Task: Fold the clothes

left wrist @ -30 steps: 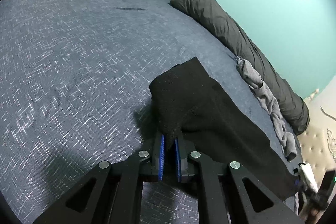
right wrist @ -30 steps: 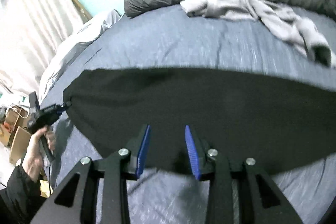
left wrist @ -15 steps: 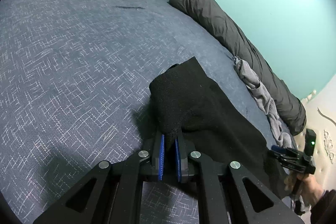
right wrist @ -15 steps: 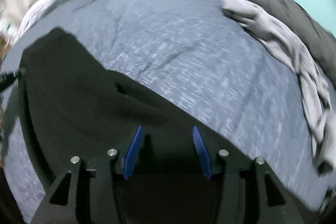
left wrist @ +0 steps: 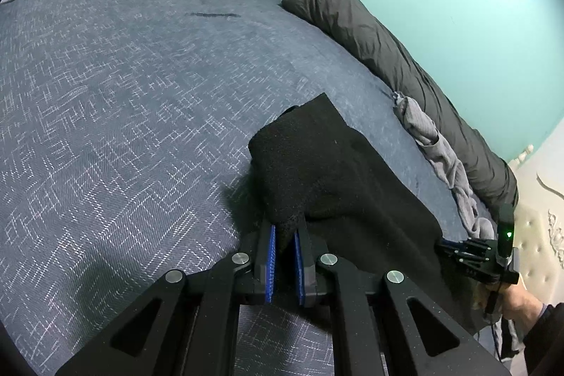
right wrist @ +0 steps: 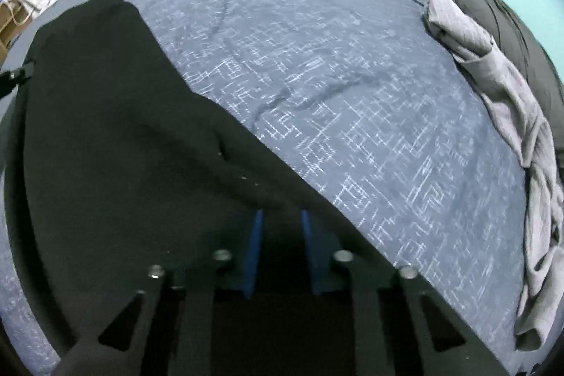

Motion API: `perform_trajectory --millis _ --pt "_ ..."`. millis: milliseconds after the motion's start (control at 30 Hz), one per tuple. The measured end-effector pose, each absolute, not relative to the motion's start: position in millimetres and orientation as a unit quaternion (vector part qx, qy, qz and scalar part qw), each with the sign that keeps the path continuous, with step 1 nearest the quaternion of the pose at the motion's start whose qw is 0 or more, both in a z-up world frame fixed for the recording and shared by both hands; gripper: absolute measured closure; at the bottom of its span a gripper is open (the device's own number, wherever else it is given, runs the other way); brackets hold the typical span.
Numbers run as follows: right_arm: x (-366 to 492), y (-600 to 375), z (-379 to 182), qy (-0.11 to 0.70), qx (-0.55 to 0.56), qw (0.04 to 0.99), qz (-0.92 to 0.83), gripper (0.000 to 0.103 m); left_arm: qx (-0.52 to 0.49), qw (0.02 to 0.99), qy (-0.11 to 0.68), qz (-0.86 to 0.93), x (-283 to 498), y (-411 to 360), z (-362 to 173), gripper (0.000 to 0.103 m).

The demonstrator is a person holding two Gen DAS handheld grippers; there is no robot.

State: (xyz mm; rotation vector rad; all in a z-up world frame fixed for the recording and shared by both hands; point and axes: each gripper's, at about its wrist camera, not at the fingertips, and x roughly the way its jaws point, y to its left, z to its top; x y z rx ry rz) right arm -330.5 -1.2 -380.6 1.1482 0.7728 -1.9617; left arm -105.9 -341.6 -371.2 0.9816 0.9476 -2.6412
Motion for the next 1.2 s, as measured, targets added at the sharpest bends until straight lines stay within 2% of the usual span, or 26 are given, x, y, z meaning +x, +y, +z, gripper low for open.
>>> perform_trajectory --millis 67,433,633,767,867,933,1000,1067,1133,1200 --pt "-328 -2 -378 0.302 0.441 0.360 -0.765 0.100 0.329 0.084 0.318 -0.885 -106 -342 -371 0.093" --pt "-347 7 -332 0.279 0.409 0.355 -0.793 0.100 0.325 0.086 0.311 -0.889 -106 -338 -368 0.093" --pt "-370 1 -357 0.254 0.470 0.343 -0.773 0.099 0.327 0.088 0.304 -0.890 -108 -336 -368 0.093" --pt "-362 4 -366 0.244 0.470 0.336 -0.779 0.093 0.328 0.087 0.307 -0.889 -109 -338 -370 0.093" --pt "-352 17 -355 0.245 0.446 0.306 -0.804 0.077 0.328 0.087 0.307 -0.889 -109 -338 -370 0.093" --pt "-343 29 -345 0.243 0.429 0.284 -0.822 0.075 0.328 0.087 0.309 -0.888 -109 -338 -371 0.093" --pt "-328 45 -334 0.202 0.431 0.309 -0.824 0.075 0.328 0.086 0.312 -0.887 -108 -339 -371 0.093" --pt "-308 58 -332 0.181 0.446 0.335 -0.810 0.062 0.328 0.086 0.313 -0.887 -108 -339 -372 0.093" --pt "-286 69 -338 0.192 0.456 0.347 -0.797 0.053 0.328 0.087 0.313 -0.887 -108 -339 -372 0.093" --pt "-280 77 -350 0.199 0.470 0.336 -0.792 0.052 0.328 0.089 0.311 -0.887 -108 -338 -372 0.093"
